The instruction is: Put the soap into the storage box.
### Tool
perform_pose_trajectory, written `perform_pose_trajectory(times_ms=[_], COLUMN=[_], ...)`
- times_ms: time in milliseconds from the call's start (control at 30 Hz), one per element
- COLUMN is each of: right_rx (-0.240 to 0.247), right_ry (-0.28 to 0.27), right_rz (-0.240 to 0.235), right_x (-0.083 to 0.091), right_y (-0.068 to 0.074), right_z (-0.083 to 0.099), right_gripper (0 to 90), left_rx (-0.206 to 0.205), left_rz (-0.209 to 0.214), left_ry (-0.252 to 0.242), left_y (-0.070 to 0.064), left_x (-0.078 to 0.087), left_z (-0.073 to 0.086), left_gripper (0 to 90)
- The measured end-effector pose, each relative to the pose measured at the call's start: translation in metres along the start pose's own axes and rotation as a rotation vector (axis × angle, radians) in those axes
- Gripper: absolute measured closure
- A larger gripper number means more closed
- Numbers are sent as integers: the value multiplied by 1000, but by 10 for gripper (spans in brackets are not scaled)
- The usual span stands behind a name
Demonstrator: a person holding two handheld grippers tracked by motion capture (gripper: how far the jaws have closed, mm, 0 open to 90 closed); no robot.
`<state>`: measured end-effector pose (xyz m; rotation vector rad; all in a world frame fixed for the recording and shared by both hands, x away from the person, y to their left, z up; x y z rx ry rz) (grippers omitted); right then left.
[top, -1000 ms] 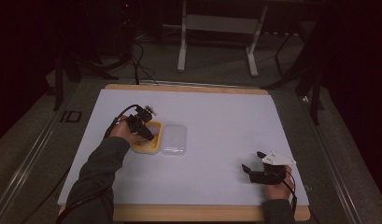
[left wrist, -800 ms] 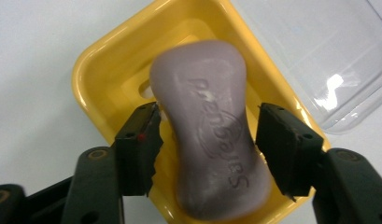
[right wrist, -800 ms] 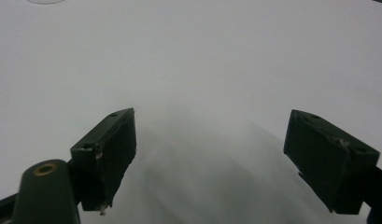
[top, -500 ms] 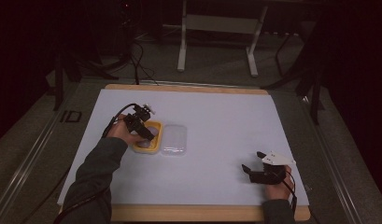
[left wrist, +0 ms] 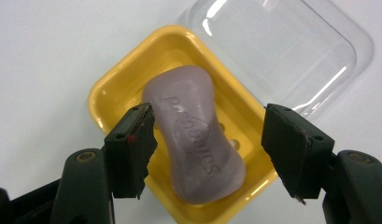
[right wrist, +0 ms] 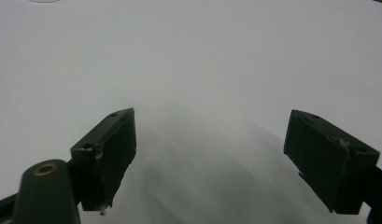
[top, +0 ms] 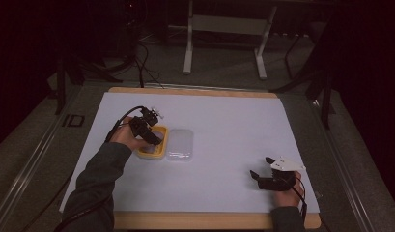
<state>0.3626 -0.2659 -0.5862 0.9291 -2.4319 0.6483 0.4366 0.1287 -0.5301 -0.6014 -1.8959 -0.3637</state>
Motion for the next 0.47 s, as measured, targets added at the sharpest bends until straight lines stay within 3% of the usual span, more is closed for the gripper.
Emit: perform_pose_trajectory(times_ms=[233, 367, 433, 467], right_rx=[0, 5, 3, 0], right_ry=[1, 5, 7, 9], right_rz=[-1, -3, -4, -4], right_x=[0, -1, -1, -1], right_y=[0, 0, 0, 0], right_z=[0, 0, 0, 0], right_gripper=[168, 168, 168, 168], left_rx=[-49, -103, -140, -140], left_rz=[18, 37, 31, 31], left_ry=[-26, -48, -83, -83], left_y=[-12, -27, -36, -36], left_x=[0, 1, 1, 1], left_z=[1, 3, 5, 5], left_gripper=[356, 356, 356, 357])
Point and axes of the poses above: each handheld gripper's, and its own axes: x roughly backward along the jaws, z roughly out of its underside, y roughly to its left, the point moved 9 cm from there along -x, roughly forward along the jaws, and after that the axes turned 12 degrees about x, right-handed, at the moved point
